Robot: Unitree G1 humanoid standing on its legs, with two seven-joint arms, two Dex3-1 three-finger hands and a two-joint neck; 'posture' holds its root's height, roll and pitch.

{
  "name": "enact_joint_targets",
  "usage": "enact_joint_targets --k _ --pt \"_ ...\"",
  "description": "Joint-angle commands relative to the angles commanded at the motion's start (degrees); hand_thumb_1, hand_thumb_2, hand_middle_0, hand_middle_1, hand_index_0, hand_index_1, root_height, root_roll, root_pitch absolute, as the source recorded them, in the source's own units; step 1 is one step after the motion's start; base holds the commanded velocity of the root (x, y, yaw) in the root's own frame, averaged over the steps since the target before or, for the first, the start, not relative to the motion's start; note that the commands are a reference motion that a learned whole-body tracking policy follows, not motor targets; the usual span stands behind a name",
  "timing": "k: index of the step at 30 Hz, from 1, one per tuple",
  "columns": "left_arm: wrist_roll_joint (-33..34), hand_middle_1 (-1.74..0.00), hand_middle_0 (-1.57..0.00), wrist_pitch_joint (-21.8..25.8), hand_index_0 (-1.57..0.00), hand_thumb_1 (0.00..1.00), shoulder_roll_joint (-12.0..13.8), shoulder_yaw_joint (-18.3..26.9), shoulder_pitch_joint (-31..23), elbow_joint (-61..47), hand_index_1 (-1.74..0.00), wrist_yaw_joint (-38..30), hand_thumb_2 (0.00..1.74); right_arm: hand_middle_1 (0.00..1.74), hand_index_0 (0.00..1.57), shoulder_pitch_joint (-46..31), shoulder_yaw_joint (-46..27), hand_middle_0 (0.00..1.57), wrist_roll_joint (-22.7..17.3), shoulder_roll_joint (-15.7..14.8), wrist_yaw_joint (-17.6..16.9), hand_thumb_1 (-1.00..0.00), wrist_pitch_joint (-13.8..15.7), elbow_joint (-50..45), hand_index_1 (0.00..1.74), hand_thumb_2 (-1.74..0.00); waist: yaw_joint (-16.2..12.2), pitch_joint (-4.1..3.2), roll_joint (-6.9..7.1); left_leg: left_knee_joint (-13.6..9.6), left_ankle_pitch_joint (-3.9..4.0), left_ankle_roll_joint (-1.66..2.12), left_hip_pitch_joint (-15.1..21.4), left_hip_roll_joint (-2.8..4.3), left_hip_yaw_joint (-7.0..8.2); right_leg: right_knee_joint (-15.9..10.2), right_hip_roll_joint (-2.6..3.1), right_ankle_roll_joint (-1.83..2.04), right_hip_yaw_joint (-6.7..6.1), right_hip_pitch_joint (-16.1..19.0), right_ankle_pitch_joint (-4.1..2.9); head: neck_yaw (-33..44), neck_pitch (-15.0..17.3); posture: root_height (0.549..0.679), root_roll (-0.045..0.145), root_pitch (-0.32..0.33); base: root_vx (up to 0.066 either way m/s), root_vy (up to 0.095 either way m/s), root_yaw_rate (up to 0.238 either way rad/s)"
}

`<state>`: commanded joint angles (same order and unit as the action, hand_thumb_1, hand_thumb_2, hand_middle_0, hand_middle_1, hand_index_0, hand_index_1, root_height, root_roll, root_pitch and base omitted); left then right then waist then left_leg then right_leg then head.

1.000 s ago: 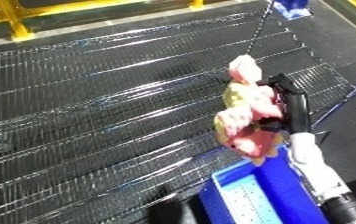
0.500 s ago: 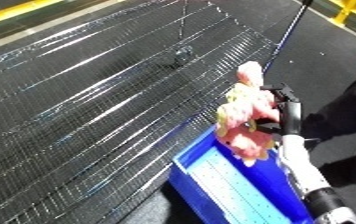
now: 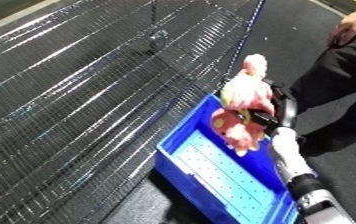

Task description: Pick up the object and place it into the box

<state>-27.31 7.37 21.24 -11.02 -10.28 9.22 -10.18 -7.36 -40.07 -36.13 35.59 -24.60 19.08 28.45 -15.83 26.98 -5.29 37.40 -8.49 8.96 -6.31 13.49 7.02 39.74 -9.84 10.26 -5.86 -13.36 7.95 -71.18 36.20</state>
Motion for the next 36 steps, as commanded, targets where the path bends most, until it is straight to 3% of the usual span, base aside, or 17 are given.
enact_joint_targets --k 5,15,25,36 --pt "0.56 -1.74 -1.57 0.03 -1.57 1.0 0.38 0.23 0.26 0.04 -1.74 0.13 1.74 0.0 0.0 -0.67 -0.13 0.0 1.15 0.1 0.13 0.0 -0.5 0.99 0.0 0.0 0.03 -0.12 0.17 -0.73 0.06 0.02 0.21 -0.15 0.09 -0.74 -0.1 0.06 0.09 0.15 0.03 0.69 -0.5 0.631 0.064 -0.283 -0.004 0.004 0.002" --pt "1.26 -1.74 -1.57 0.18 -1.57 1.0 0.5 0.68 0.36 -0.6 -1.74 0.18 1.74 0.0 0.0 -1.43 0.35 0.0 2.87 -0.89 0.18 0.0 -0.99 0.23 0.0 0.0 0.27 -0.01 0.54 -2.01 0.45 0.08 0.74 -0.48 0.19 -1.75 -0.27 0.11 0.19 0.52 0.1 2.03 0.01 0.633 0.068 -0.279 0.001 0.003 0.006" --pt "1.84 -1.74 -1.57 0.12 -1.57 1.0 0.45 1.47 -0.13 -1.34 -1.74 0.12 1.74 0.0 0.0 -0.93 2.84 0.0 5.81 -1.47 -0.43 0.0 -2.73 -1.07 0.0 0.0 1.63 0.63 0.65 -1.92 0.64 0.0 0.61 -0.9 -0.26 -1.2 -0.5 0.15 0.33 0.3 0.07 6.06 1.88 0.631 0.068 -0.285 0.0 0.001 0.02" --pt "2.49 -1.74 -1.57 -0.27 -1.57 1.0 0.32 3.06 -1.21 -2.95 -1.74 -0.32 1.74 0.0 0.0 2.84 11.57 0.0 10.35 -2.59 1.9 0.0 -4.92 -10.99 0.0 0.0 4.96 1.65 1.13 -0.56 0.87 -0.28 -0.7 -1.39 -1.92 1.14 -0.74 0.2 0.78 -0.14 0.92 17.93 4.72 0.626 0.061 -0.295 -0.011 -0.004 0.094"
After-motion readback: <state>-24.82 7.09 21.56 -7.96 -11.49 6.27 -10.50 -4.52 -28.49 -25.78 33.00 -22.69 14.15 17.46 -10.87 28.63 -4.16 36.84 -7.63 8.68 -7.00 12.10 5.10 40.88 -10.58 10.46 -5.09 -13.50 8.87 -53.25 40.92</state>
